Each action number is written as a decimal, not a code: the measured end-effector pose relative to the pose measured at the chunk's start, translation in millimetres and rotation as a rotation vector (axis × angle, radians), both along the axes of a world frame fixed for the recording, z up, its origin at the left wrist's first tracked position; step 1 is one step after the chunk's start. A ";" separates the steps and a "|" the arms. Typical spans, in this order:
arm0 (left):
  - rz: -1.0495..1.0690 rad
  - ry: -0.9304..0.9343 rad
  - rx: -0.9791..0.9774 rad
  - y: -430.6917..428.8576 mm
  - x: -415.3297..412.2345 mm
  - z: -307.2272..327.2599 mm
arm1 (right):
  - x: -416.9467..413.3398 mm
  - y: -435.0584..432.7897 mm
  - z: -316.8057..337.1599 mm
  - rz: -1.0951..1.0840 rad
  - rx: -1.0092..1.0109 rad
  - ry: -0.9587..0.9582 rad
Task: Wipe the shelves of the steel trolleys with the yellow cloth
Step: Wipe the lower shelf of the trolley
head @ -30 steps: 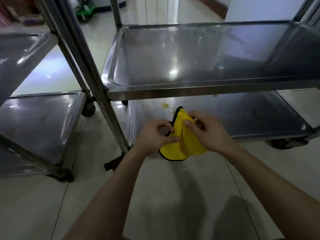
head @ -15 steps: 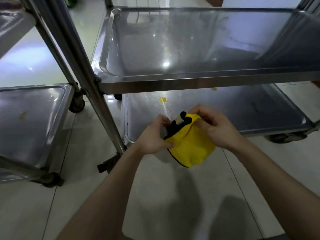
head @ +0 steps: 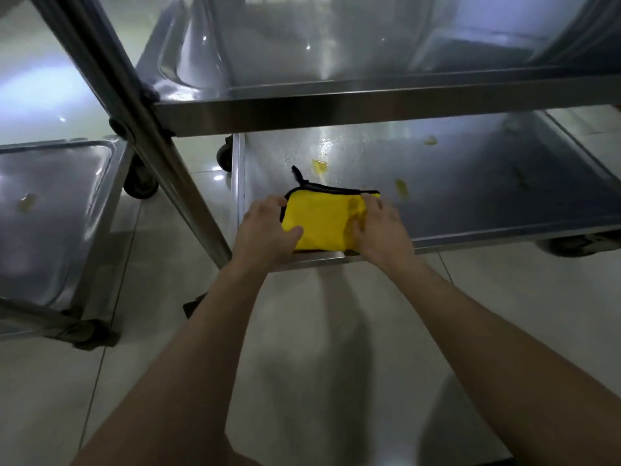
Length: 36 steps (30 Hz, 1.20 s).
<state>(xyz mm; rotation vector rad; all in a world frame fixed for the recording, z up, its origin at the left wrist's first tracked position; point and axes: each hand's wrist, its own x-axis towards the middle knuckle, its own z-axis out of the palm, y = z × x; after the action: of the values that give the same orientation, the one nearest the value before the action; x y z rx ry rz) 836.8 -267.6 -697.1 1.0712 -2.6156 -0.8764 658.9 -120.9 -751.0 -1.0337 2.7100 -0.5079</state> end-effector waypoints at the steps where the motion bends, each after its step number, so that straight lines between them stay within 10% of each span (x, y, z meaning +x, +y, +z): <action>1: -0.011 0.005 -0.008 -0.3 2.3 0.0 | 7.8 -5.2 -5.0 0.047 -0.039 0.072; 13: -0.034 -0.070 0.113 15.6 33.4 5.1 | 18.2 -49.0 -42.4 0.251 0.203 0.144; 18: 0.389 -0.134 0.177 29.1 101.9 16.0 | 19.4 -51.8 -26.2 0.285 0.235 0.085; 27: 0.814 0.709 0.286 -4.5 52.4 -0.2 | 25.4 -63.7 -35.5 0.323 0.198 0.111; 36: 1.062 0.882 0.075 -28.7 22.4 -31.6 | -32.4 -14.8 -48.2 0.315 0.118 0.150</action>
<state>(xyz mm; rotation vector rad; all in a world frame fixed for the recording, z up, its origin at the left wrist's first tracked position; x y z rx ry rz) 859.2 -296.3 -728.7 1.3952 -1.0715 -0.8475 626.5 -135.7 -799.2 -1.4811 2.5877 -0.2203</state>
